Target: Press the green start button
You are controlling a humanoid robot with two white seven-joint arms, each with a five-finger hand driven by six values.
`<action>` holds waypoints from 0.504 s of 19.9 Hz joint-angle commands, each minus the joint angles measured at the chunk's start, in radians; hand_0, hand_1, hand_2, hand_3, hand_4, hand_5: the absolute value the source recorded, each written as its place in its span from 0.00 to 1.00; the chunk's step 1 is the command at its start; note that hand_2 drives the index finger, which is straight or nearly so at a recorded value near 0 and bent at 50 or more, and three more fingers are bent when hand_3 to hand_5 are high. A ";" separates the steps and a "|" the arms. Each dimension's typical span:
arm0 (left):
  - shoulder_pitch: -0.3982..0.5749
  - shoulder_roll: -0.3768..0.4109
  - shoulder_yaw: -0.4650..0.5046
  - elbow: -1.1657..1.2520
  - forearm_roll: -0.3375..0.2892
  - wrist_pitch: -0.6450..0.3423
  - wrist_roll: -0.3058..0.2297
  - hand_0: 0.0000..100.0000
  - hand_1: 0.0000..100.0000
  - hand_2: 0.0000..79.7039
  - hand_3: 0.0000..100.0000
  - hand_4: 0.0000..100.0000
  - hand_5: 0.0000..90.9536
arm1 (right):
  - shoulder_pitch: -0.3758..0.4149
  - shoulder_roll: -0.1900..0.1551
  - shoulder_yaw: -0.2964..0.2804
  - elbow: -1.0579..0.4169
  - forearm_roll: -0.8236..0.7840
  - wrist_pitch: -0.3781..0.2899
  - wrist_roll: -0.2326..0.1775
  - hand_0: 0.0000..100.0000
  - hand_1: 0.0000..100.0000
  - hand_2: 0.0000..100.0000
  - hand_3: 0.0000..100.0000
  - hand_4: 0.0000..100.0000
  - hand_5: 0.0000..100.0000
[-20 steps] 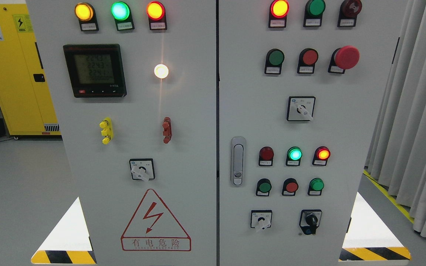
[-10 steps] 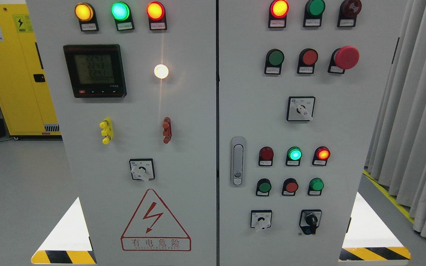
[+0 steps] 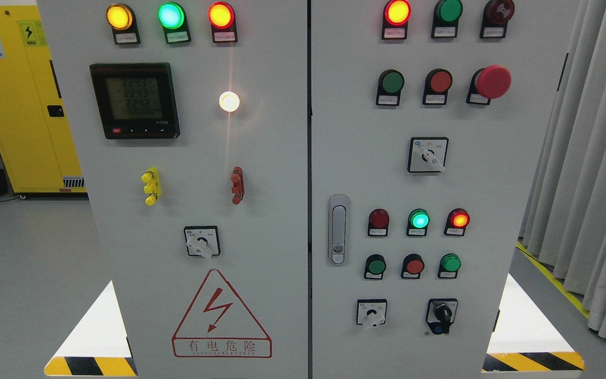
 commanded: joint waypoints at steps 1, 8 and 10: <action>-0.029 -0.038 0.000 -0.026 0.000 -0.001 -0.001 0.12 0.56 0.00 0.00 0.00 0.00 | -0.043 0.014 0.016 -0.441 0.110 -0.072 -0.005 0.21 0.48 0.00 0.38 0.42 0.25; -0.029 -0.053 -0.002 -0.028 0.000 -0.001 -0.001 0.12 0.56 0.00 0.00 0.00 0.00 | -0.201 -0.008 0.013 -0.539 0.126 -0.087 -0.062 0.26 0.53 0.00 0.71 0.68 0.49; -0.029 -0.056 -0.002 -0.028 0.000 -0.001 -0.001 0.12 0.56 0.00 0.00 0.00 0.00 | -0.241 -0.016 0.004 -0.559 0.160 -0.087 -0.066 0.27 0.54 0.00 0.73 0.71 0.55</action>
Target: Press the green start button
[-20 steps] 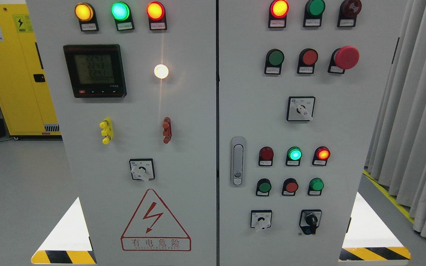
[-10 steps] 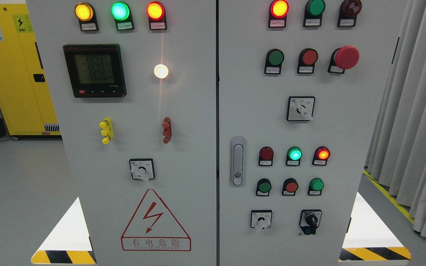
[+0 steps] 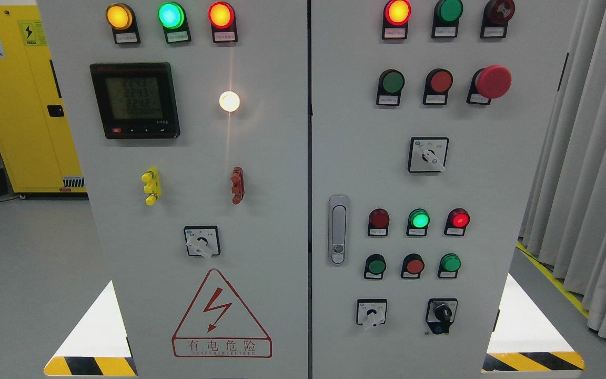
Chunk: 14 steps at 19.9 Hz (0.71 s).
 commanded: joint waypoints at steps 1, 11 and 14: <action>-0.029 -0.032 0.000 -0.028 0.000 -0.001 0.000 0.12 0.56 0.00 0.00 0.00 0.00 | -0.120 -0.024 -0.018 -0.264 0.074 -0.002 -0.015 0.28 0.55 0.00 0.73 0.73 0.58; -0.029 -0.036 -0.003 -0.028 -0.002 -0.001 0.000 0.12 0.56 0.00 0.00 0.00 0.00 | -0.282 -0.036 -0.018 -0.274 0.197 -0.033 -0.015 0.35 0.60 0.00 0.75 0.77 0.67; -0.029 -0.036 -0.003 -0.028 -0.002 -0.001 0.000 0.12 0.56 0.00 0.00 0.00 0.00 | -0.322 -0.040 -0.017 -0.272 0.198 -0.033 -0.014 0.37 0.62 0.00 0.74 0.76 0.69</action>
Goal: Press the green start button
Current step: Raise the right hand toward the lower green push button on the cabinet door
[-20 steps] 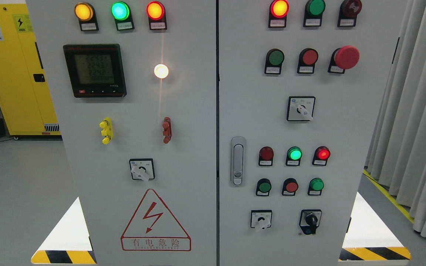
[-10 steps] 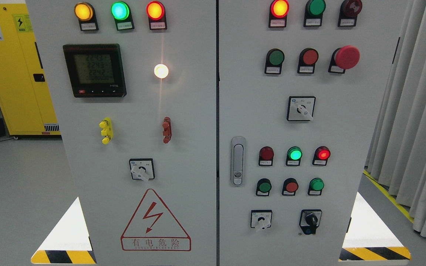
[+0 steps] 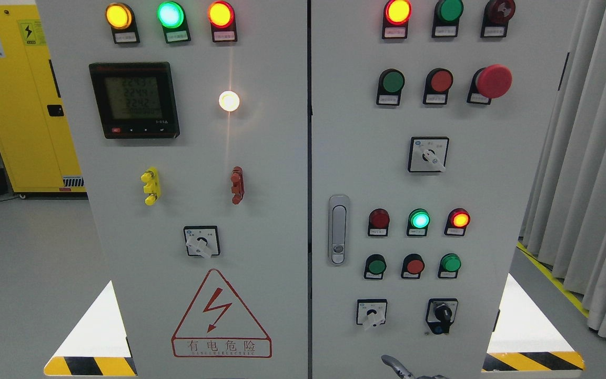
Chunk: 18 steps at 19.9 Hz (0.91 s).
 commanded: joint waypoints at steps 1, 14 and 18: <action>-0.029 -0.011 -0.001 -0.028 -0.001 -0.001 0.000 0.12 0.56 0.00 0.00 0.00 0.00 | -0.104 -0.023 -0.004 -0.072 0.043 0.000 0.004 0.37 0.63 0.01 0.73 0.76 0.69; -0.029 -0.011 -0.001 -0.028 -0.001 -0.001 0.000 0.12 0.56 0.00 0.00 0.00 0.00 | -0.287 -0.031 0.002 0.128 0.069 0.006 0.018 0.40 0.66 0.00 0.71 0.76 0.70; -0.029 -0.011 -0.001 -0.028 -0.001 -0.001 0.000 0.12 0.56 0.00 0.00 0.00 0.00 | -0.301 -0.031 0.004 0.142 0.069 0.006 0.020 0.41 0.66 0.00 0.71 0.75 0.69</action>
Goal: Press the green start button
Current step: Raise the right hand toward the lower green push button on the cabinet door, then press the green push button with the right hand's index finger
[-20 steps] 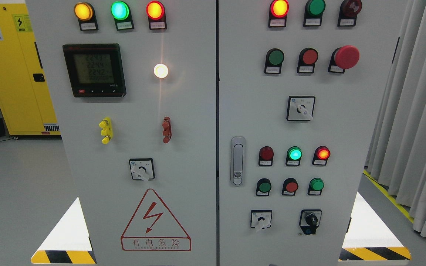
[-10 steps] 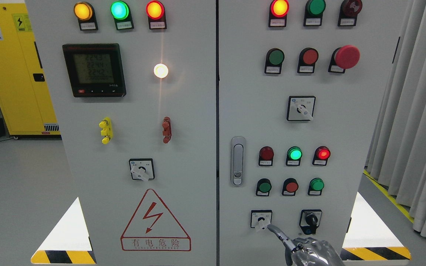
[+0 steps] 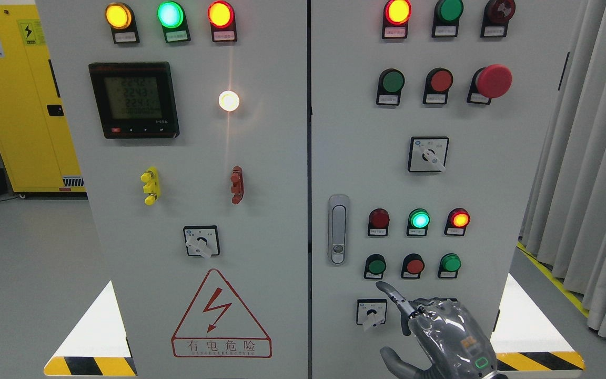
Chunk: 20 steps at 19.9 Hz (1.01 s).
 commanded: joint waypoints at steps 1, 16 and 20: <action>-0.029 -0.002 0.000 -0.028 0.000 0.000 0.000 0.12 0.56 0.00 0.00 0.00 0.00 | -0.048 -0.007 -0.014 0.080 0.003 0.001 0.001 0.41 0.66 0.00 0.71 0.75 0.69; -0.029 -0.002 0.000 -0.028 0.000 0.000 0.000 0.12 0.56 0.00 0.00 0.00 0.00 | -0.097 -0.021 -0.017 0.155 0.000 0.006 0.004 0.43 0.66 0.00 0.71 0.74 0.68; -0.029 -0.002 0.000 -0.028 0.000 0.000 -0.002 0.12 0.56 0.00 0.00 0.00 0.00 | -0.112 -0.021 -0.021 0.167 -0.006 0.006 0.018 0.44 0.66 0.00 0.71 0.74 0.68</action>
